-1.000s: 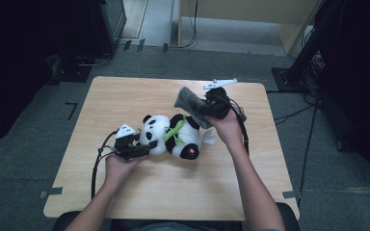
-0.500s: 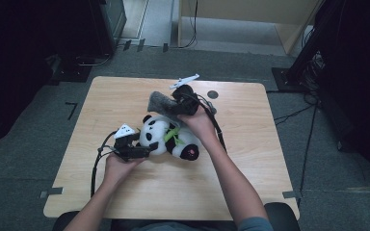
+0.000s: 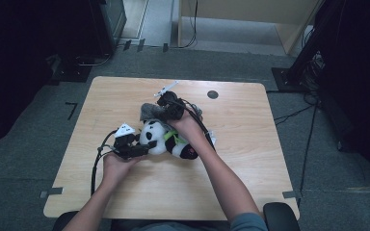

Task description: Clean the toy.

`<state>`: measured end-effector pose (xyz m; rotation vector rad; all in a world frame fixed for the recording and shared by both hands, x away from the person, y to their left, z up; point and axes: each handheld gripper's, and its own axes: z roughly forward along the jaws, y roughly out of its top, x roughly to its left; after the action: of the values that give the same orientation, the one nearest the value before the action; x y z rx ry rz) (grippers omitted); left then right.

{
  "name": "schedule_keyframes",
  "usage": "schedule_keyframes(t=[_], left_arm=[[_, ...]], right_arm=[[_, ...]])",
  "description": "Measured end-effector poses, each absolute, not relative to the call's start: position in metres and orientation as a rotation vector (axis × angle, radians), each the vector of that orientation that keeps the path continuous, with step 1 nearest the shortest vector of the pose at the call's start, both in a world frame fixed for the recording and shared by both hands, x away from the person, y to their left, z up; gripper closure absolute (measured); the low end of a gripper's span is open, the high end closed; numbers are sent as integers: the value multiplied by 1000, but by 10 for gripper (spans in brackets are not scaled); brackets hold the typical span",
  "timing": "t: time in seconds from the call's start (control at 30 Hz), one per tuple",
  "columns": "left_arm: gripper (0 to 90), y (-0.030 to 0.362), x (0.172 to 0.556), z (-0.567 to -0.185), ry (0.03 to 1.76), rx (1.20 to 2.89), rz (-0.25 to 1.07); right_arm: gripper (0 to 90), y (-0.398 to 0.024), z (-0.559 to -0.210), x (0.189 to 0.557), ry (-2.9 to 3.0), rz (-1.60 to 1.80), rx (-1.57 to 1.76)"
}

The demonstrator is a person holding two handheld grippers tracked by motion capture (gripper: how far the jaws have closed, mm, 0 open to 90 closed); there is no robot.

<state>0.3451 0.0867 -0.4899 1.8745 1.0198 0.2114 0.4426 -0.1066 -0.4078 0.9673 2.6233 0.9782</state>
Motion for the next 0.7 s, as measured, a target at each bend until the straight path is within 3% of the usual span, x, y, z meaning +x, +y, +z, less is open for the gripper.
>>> schedule_keyframes(t=[0.7], left_arm=[[321, 86, 346, -490, 1037, 1866, 210]], right_arm=[[707, -178, -397, 453, 2541, 851, 1133]])
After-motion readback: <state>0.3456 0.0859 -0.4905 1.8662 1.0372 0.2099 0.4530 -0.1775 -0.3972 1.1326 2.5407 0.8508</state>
